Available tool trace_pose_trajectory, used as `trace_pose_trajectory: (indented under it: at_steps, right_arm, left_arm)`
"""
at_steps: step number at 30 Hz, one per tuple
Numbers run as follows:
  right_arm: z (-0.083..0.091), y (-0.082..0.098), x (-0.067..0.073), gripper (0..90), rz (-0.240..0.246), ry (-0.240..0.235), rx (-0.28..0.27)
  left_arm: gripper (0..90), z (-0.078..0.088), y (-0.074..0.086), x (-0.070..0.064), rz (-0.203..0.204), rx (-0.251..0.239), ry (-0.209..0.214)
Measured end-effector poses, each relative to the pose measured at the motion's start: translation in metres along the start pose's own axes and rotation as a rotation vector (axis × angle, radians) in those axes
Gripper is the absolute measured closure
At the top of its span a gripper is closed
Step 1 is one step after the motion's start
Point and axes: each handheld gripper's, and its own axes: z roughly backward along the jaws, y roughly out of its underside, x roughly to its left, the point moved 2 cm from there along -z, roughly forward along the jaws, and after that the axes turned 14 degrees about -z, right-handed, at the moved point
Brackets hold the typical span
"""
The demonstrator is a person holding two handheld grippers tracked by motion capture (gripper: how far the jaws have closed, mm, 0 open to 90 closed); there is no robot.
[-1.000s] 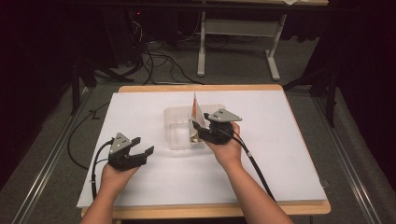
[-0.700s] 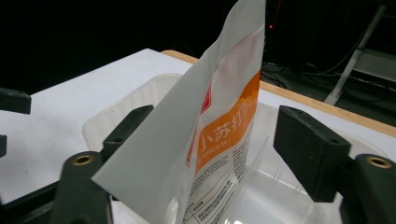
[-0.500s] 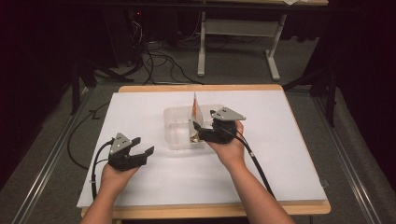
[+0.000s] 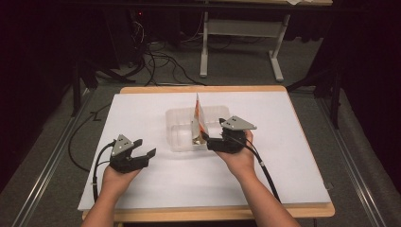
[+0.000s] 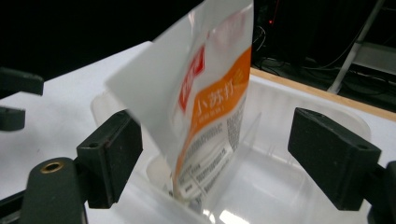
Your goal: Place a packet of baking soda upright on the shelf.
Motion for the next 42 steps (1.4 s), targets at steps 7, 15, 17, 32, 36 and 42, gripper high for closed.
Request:
trace_pose_trajectory:
  at_steps: [7,15,17,32,36,42]
  right_arm:
    - [0.032,0.019,-0.014,18.3,-0.004,0.006,0.001]
    - [0.078,0.040,-0.060,19.4,-0.019,0.092,-0.011]
    - [0.090,0.044,-0.073,19.8,-0.027,0.115,-0.010]
    - [0.159,0.085,-0.179,22.9,-0.170,0.355,-0.007]
    - [0.158,0.087,-0.180,23.3,-0.162,0.360,0.000]
    - [0.157,0.085,-0.172,23.4,-0.146,0.351,-0.004]
  left_arm:
    - [32.7,-0.001,0.000,0.000,-0.001,0.004,0.004]
    - [31.0,0.000,0.001,0.003,0.021,0.010,0.006]
    - [30.1,0.001,0.002,0.004,0.026,0.011,0.000]
    - [27.9,-0.002,0.004,0.008,0.036,0.037,-0.044]
    - [27.8,0.001,0.003,0.008,0.034,0.026,-0.051]
    - [27.7,0.002,0.004,0.011,0.045,0.013,-0.049]
